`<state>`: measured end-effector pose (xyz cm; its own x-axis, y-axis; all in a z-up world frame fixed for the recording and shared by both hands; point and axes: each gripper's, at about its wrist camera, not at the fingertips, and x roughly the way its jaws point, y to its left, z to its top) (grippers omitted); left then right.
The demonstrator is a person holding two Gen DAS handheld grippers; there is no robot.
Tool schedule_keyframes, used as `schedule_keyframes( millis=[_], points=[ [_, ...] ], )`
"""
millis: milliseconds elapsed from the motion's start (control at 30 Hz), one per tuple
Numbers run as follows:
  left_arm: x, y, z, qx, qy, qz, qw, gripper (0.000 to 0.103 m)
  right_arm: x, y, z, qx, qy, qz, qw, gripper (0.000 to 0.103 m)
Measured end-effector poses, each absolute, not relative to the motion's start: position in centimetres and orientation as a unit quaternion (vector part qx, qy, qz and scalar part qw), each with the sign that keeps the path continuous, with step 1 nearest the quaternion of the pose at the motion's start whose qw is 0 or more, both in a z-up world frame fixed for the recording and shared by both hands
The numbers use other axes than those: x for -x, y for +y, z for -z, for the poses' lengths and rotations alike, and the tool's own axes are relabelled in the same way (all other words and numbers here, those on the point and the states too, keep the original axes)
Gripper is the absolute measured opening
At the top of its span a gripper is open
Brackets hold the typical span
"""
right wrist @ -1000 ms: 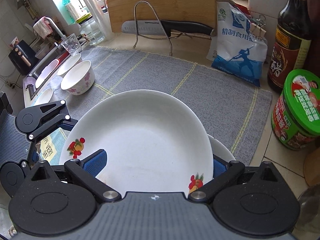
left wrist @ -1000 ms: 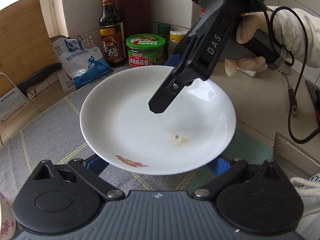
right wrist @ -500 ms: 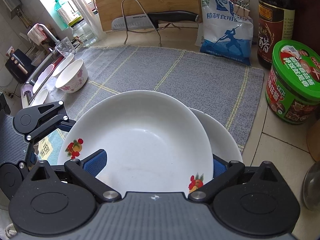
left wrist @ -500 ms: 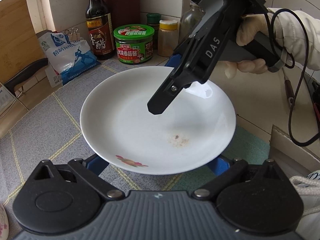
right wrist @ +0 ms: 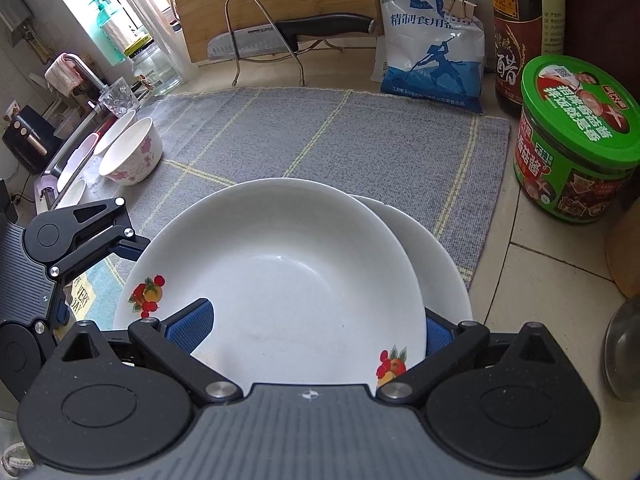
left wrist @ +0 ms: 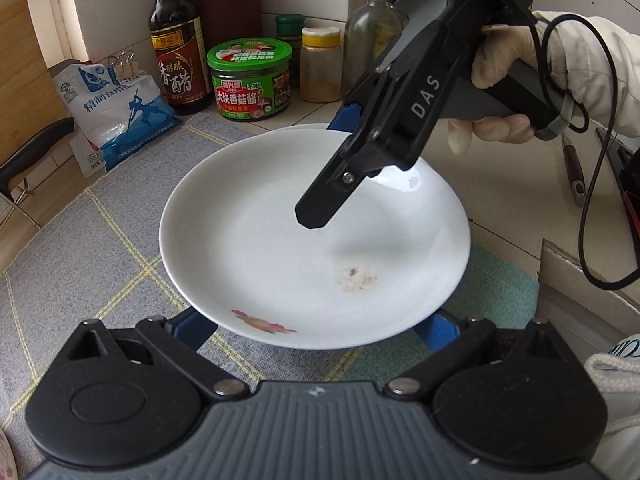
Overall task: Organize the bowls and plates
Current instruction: 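Lower the held plate onto the stacked white plates with the right gripper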
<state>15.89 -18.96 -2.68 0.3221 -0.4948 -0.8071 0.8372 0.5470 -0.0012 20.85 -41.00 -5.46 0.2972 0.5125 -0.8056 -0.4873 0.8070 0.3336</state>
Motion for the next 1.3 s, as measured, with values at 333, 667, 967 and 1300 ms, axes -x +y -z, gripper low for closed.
schedule_keyframes(
  millis=[333, 667, 967, 1300],
  points=[
    [-16.1, -19.0, 2.7, -0.218, 0.396, 0.432, 0.78, 0.101, -20.6, -41.6, 5.0, -0.016, 0.503, -0.299, 0.811, 0.103],
    [-16.3, -19.0, 3.1, -0.215, 0.396, 0.44, 0.777, 0.102, -19.9, -41.9, 4.4, -0.009, 0.506, -0.283, 0.815, 0.103],
    [-16.5, -19.0, 3.5, -0.212, 0.396, 0.45, 0.772, 0.102, -19.0, -42.3, 3.8, -0.009, 0.507, -0.27, 0.819, 0.103],
    [-16.6, -19.1, 3.5, -0.209, 0.394, 0.457, 0.77, 0.102, -18.1, -42.3, 3.2, -0.005, 0.509, -0.253, 0.823, 0.103]
  ],
)
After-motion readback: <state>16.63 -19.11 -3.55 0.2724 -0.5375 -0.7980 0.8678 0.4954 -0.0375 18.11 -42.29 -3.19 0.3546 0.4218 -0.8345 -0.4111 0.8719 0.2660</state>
